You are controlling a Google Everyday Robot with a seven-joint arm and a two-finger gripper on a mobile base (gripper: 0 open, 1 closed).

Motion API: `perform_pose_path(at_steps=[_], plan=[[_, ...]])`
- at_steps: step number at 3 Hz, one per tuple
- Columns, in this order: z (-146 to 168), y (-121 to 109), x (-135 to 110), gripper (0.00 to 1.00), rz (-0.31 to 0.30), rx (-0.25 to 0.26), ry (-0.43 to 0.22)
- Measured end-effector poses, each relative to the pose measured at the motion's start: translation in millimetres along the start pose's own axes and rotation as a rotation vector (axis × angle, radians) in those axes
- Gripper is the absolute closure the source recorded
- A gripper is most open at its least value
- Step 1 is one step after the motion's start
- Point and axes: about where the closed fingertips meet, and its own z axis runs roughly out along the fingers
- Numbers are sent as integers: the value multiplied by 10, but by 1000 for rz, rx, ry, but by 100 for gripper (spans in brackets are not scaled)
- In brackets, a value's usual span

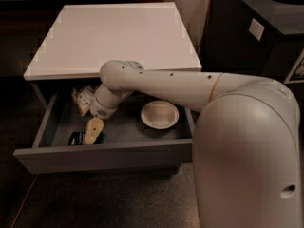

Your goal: Pick rxbar blueberry from top drawer and place on counter

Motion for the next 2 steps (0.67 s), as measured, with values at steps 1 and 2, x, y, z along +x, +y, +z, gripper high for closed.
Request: perform_pose_path(at_steps=[1, 2], plan=[[0, 0, 0, 0, 0, 0, 0], [0, 0, 0, 0, 0, 0, 0]])
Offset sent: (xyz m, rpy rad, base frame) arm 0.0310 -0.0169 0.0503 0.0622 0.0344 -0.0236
